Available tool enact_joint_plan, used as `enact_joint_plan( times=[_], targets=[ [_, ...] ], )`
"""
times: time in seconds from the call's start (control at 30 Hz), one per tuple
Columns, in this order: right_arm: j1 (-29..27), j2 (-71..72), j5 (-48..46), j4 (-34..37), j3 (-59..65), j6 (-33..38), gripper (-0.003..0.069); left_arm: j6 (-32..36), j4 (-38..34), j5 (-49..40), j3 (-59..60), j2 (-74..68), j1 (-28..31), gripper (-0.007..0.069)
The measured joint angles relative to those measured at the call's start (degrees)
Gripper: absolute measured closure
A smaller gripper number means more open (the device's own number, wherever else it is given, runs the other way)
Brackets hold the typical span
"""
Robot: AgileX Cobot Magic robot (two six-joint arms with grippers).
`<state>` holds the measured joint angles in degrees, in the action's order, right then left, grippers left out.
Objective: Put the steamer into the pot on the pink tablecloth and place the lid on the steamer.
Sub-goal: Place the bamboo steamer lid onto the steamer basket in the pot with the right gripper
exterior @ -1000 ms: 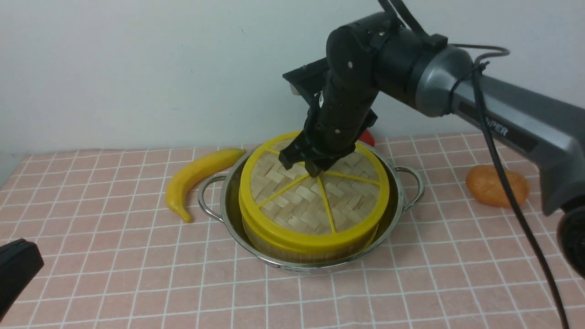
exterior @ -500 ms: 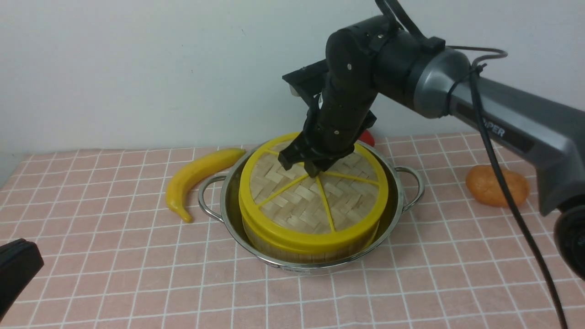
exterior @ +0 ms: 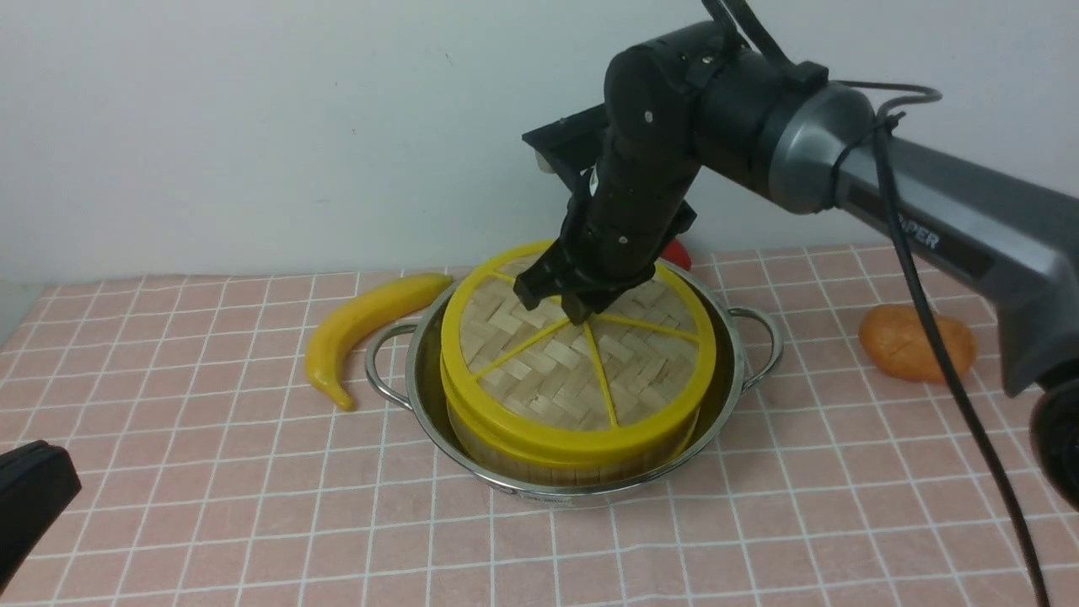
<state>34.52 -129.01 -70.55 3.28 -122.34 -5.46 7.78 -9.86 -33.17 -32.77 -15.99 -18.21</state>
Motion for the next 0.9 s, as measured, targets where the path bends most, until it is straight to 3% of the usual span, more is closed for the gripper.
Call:
enact_joint_plan(
  times=[0.9],
  targets=[
    [0.00, 0.33, -0.06, 0.87, 0.00, 1.05, 0.0513, 0.00, 0.00, 0.00, 0.00, 0.00, 0.00, 0.0633]
  ],
)
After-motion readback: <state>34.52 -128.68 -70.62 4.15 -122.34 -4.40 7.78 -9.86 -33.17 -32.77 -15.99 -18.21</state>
